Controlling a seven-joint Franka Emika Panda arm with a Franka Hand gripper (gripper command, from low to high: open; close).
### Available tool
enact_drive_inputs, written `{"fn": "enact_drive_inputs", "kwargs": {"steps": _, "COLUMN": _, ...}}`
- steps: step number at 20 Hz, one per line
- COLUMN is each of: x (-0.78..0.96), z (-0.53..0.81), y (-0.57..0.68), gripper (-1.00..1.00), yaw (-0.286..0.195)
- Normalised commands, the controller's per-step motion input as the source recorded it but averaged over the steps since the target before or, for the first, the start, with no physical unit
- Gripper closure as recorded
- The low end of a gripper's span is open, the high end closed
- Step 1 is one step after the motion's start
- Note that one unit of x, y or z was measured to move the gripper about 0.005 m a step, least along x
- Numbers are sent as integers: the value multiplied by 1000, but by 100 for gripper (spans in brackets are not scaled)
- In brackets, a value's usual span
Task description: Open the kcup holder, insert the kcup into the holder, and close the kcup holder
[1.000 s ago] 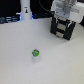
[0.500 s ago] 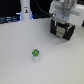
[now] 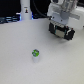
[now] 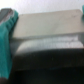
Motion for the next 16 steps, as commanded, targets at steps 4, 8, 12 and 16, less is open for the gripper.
{"fn": "enact_drive_inputs", "kwargs": {"steps": 4, "x": 949, "z": 239, "y": -301, "gripper": 100, "yaw": -77}}
{"fn": "enact_drive_inputs", "kwargs": {"steps": 8, "x": 945, "z": 229, "y": -305, "gripper": 100, "yaw": -83}}
{"fn": "enact_drive_inputs", "kwargs": {"steps": 12, "x": 923, "z": 193, "y": -335, "gripper": 100, "yaw": -94}}
{"fn": "enact_drive_inputs", "kwargs": {"steps": 16, "x": 860, "z": 213, "y": -295, "gripper": 100, "yaw": -88}}
